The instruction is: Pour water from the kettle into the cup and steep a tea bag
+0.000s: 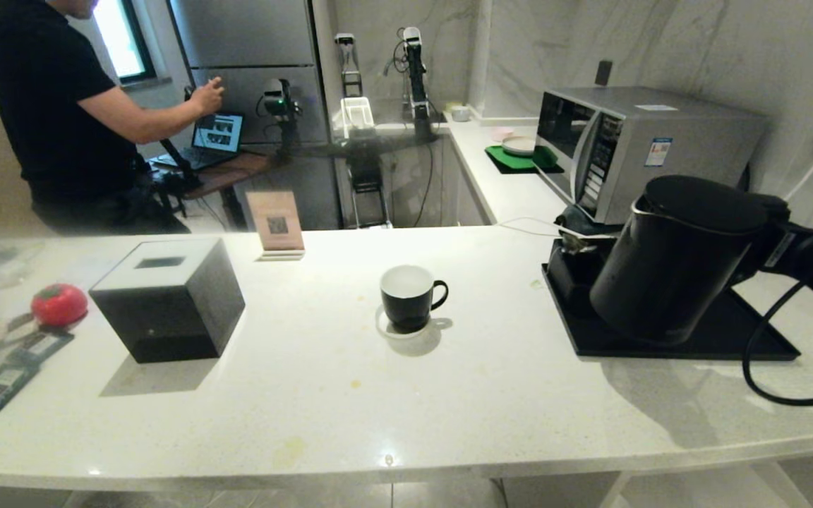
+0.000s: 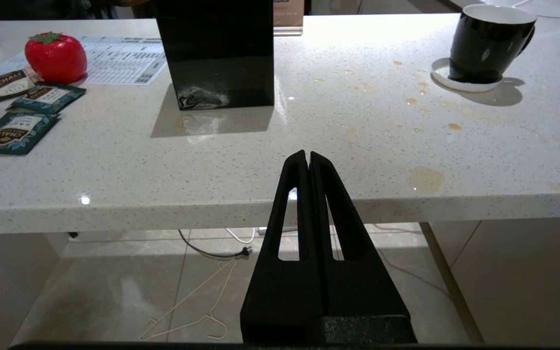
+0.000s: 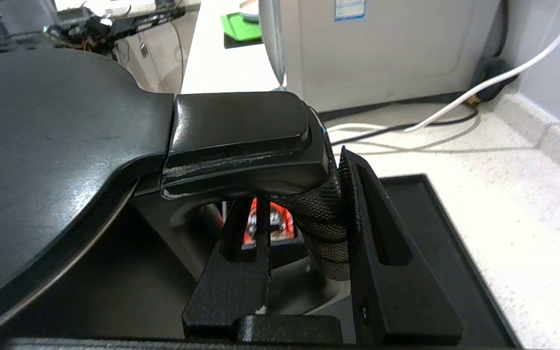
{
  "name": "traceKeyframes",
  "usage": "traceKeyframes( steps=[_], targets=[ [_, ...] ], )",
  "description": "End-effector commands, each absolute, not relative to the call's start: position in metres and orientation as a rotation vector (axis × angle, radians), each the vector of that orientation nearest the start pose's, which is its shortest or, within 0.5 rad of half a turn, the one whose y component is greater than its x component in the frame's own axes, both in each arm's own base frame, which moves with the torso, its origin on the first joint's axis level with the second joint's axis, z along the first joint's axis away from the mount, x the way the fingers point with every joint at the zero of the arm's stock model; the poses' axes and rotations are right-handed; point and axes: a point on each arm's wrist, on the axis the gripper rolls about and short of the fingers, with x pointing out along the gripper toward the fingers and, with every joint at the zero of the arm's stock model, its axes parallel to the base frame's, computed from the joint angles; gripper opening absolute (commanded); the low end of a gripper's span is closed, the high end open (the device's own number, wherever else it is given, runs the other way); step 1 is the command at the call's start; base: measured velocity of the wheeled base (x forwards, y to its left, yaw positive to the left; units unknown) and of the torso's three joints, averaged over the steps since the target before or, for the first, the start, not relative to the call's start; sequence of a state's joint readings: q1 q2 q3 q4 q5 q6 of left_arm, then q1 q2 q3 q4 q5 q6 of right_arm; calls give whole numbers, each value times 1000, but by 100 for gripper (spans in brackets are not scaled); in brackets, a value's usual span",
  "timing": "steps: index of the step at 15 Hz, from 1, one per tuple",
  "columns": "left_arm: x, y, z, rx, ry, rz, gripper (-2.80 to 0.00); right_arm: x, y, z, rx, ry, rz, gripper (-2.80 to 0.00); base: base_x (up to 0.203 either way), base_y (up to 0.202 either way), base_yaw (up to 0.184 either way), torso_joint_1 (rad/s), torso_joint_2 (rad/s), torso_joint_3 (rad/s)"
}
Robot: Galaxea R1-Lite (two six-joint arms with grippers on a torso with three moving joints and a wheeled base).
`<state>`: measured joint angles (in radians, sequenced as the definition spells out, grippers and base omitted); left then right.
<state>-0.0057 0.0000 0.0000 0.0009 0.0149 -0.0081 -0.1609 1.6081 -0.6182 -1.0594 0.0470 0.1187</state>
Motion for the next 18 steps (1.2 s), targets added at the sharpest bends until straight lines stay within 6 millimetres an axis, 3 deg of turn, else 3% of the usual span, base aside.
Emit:
traceKeyframes(
  steps=[1,18],
  targets=[
    [-23,0,75,-8,3,9,-280,268,-37,201,110,-75,-89,-280,0,0,0,0,0,0],
    [-23,0,75,-8,3,9,-280,241,-33,200,108,-51,-89,-280,0,0,0,0,0,0]
  ],
)
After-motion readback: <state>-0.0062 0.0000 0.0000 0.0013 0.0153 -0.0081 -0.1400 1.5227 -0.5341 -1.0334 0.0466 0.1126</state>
